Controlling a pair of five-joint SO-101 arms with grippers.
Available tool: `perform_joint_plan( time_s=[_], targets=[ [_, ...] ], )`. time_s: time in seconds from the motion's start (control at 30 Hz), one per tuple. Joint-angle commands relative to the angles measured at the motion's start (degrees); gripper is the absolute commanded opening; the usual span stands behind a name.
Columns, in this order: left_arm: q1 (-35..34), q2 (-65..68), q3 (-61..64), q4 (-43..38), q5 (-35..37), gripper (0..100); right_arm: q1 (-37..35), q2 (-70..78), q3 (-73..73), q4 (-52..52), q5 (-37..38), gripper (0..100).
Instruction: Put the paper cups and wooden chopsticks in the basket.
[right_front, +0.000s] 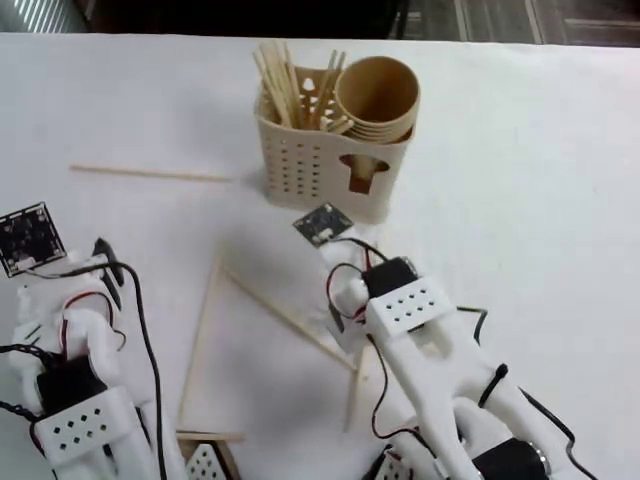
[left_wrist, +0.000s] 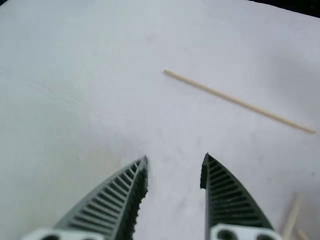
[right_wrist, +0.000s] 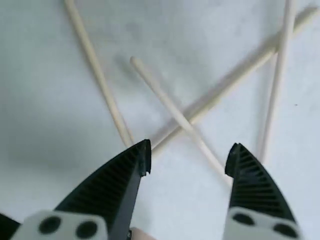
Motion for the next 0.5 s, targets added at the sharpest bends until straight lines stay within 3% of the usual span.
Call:
perform_joint_plan(
  time_s=[0.0, 0.33, 0.47],
  targets=[
    [-0.4, -0.7, -0.4, -1.2, 0.1, 18, 0.3, 0.9, 1.3, -3.8, -0.4, 24.8],
    [-0.4, -0.7, -0.4, -1.2, 0.1, 18, 0.7, 22.5, -5.2, -9.1, -0.4, 24.4],
    [-0.4, -0.7, -0.4, -1.2, 0.1, 18, 2.1, 26.8, -8.4, -9.3, 0.0, 12.2]
  ],
)
